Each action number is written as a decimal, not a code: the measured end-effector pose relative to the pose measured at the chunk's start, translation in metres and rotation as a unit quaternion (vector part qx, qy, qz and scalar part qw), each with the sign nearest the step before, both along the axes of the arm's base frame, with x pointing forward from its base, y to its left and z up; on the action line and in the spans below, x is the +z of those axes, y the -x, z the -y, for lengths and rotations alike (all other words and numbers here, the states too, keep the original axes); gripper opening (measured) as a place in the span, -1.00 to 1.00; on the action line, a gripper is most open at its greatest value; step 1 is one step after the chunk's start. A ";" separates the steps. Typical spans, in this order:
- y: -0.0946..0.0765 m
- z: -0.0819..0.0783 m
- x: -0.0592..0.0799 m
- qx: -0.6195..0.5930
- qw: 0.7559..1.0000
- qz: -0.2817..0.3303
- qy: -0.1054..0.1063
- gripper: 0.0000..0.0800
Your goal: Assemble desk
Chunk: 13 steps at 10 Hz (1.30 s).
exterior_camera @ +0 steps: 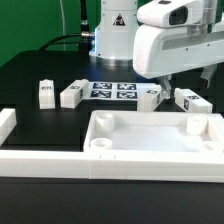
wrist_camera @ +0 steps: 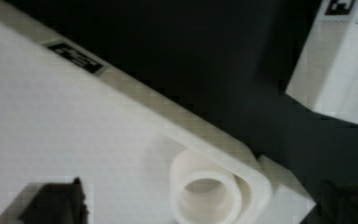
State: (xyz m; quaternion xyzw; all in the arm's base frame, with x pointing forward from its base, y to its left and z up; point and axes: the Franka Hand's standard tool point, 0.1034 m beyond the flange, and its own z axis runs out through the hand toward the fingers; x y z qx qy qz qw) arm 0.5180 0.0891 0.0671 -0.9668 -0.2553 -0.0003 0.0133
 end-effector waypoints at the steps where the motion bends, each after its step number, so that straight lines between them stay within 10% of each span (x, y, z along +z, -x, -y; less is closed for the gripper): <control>1: 0.000 -0.001 0.000 -0.050 0.999 -0.002 -0.003 0.62; 6: 0.009 -0.043 -0.005 -0.072 0.997 0.003 -0.005 0.62; 9: 0.011 -0.042 -0.006 -0.075 0.997 -0.013 0.000 0.62; 13: 0.025 -0.052 -0.007 -0.062 0.990 -0.118 0.056 0.62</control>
Offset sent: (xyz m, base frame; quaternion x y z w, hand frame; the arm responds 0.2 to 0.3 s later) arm -0.0129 0.0230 -0.0076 -0.0403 0.0165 0.0079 0.9990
